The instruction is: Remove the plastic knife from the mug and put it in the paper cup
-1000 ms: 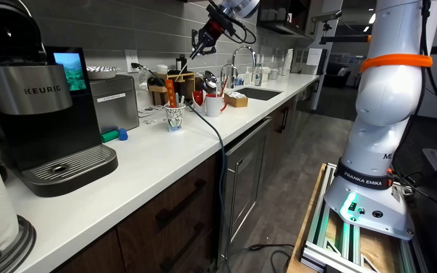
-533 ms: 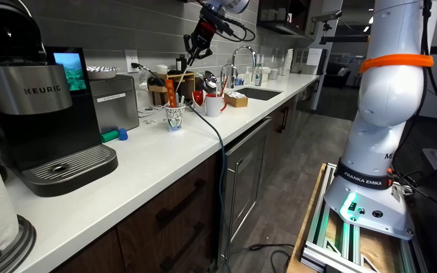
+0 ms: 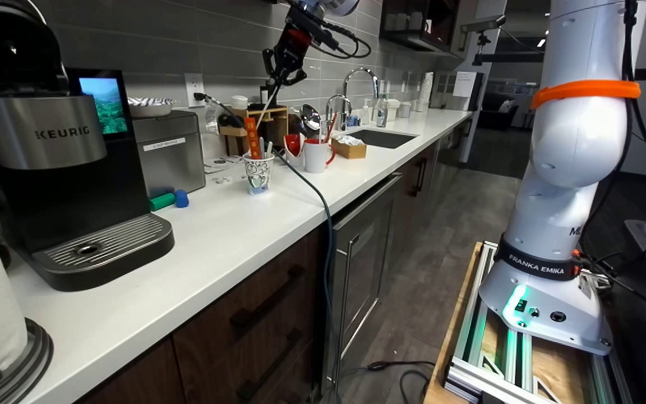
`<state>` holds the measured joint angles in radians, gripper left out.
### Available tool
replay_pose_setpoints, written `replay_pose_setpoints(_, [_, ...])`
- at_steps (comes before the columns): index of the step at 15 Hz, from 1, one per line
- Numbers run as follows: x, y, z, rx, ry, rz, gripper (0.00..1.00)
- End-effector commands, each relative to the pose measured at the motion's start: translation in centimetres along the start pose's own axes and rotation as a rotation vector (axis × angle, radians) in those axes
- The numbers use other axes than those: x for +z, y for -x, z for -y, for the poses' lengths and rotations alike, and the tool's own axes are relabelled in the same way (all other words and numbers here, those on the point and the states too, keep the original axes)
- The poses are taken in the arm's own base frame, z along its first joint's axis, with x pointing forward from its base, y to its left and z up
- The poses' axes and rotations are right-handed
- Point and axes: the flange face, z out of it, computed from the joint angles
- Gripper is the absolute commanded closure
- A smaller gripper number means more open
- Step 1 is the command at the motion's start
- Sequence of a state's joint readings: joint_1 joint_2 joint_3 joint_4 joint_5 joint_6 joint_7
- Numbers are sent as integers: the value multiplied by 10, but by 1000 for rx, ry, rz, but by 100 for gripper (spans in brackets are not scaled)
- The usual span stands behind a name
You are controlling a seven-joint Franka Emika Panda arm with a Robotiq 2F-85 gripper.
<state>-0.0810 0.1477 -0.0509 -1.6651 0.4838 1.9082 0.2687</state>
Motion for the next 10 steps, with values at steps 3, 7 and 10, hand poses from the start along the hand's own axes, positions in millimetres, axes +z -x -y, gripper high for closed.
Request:
replay_pose_setpoints(3, [26, 2, 25, -35, 237, 70, 99])
replay_pose_setpoints(7, [40, 2, 37, -66, 331, 106, 99])
replay_pose_setpoints(10, [46, -3, 48, -53, 342, 79, 99])
